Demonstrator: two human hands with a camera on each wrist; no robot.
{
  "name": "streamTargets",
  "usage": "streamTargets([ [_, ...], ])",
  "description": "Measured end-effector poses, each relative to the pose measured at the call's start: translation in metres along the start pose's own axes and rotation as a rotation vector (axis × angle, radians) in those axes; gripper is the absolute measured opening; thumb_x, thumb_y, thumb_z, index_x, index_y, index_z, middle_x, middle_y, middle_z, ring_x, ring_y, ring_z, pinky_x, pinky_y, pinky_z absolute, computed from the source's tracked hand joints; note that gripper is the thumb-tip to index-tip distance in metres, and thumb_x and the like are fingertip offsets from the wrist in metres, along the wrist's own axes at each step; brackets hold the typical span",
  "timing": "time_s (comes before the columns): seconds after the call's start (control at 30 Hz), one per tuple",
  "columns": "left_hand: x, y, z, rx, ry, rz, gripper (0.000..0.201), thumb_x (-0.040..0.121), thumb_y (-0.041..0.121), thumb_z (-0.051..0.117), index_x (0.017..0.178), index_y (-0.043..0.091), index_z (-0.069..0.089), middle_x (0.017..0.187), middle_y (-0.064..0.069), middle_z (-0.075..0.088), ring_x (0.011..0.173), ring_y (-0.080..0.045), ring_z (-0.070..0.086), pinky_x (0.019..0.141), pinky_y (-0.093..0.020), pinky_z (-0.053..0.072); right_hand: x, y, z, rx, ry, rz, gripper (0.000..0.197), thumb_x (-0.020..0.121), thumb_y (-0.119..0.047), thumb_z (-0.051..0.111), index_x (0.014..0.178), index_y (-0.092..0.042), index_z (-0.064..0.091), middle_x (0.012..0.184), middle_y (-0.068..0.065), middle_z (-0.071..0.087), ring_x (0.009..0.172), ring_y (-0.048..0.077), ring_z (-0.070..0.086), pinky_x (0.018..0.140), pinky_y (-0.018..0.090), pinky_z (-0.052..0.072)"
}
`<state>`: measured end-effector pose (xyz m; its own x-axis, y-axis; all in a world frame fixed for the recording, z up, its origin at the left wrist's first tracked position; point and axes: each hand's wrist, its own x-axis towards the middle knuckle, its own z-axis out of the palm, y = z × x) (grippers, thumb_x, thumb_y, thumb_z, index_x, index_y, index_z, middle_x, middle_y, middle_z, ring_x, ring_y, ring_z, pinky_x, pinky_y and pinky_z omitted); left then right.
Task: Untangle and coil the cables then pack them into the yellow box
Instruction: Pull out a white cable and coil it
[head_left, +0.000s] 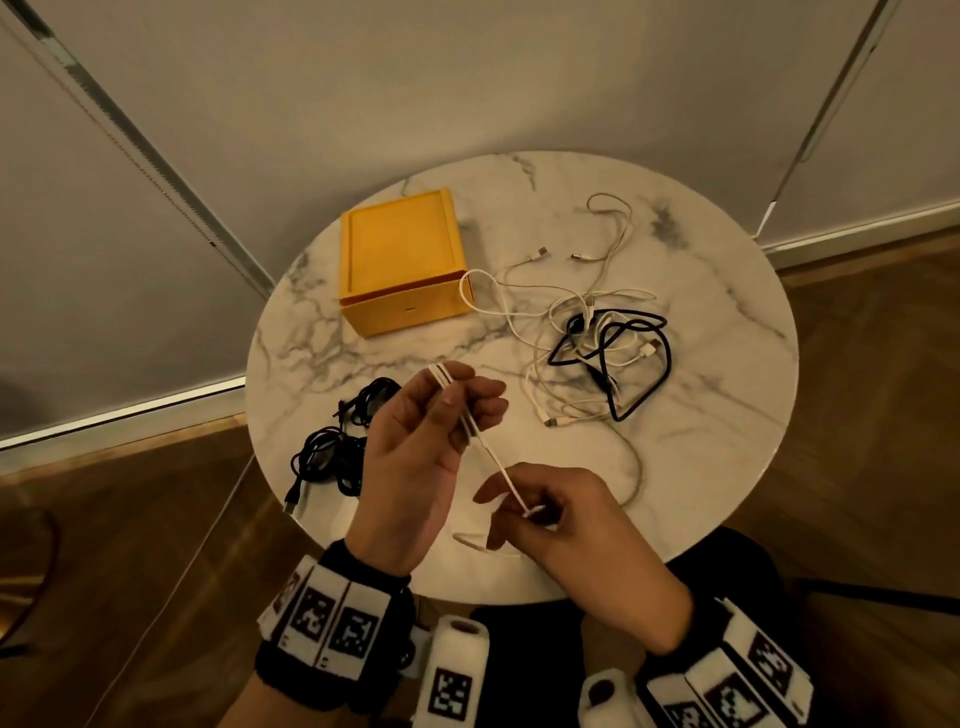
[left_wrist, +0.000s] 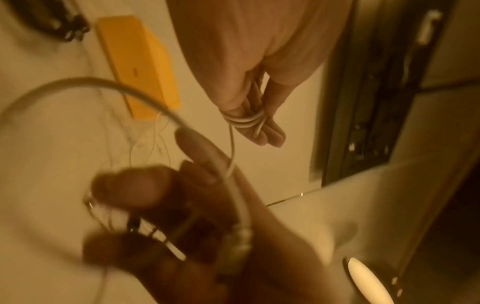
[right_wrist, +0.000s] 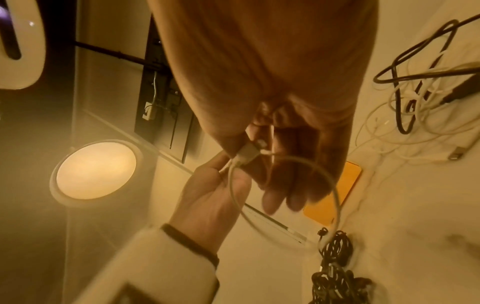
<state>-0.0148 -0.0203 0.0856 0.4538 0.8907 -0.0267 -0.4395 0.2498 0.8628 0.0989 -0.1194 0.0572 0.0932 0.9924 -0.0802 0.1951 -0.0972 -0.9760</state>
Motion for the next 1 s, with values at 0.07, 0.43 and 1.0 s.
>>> streamTargets([
  [0.07, -0.002, -0.005, 0.001, 0.155, -0.057, 0.046, 0.016, 0.092, 0.006, 0.046, 0.102, -0.001, 0.055, 0.088, -0.010, 0.073, 0.082, -0.021, 0.069, 0.077, -0.027, 0.054, -0.001, -0.002, -0.003, 0.085, -0.046, 0.060, 0.020, 0.088, -0.001, 0.058, 0.095, -0.018, 0.068, 0.067, 0.010, 0.071, 0.056, 0.019, 0.068, 0.058, 0.028, 0.052],
  [0.43, -0.007, -0.007, -0.011, 1.232, -0.565, 0.171, 0.008, 0.099, 0.013, 0.048, 0.094, 0.015, 0.054, 0.075, 0.005, 0.065, 0.067, -0.012, 0.063, 0.062, -0.034, 0.051, -0.005, -0.010, -0.028, -0.528, -0.129, -0.103, 0.018, 0.083, -0.027, 0.063, 0.100, -0.028, 0.069, 0.066, -0.013, 0.059, 0.064, 0.006, 0.052, 0.064, 0.025, 0.041],
  [1.0, -0.029, 0.002, -0.017, 0.598, -0.614, -0.339, 0.031, 0.101, 0.017, 0.033, 0.085, 0.005, 0.057, 0.060, -0.004, 0.036, 0.055, -0.014, 0.031, 0.060, -0.023, 0.029, 0.007, 0.006, -0.061, -0.135, 0.112, -0.181, 0.013, 0.087, -0.015, 0.068, 0.094, -0.020, 0.078, 0.057, -0.001, 0.067, 0.044, 0.009, 0.060, 0.050, 0.021, 0.049],
])
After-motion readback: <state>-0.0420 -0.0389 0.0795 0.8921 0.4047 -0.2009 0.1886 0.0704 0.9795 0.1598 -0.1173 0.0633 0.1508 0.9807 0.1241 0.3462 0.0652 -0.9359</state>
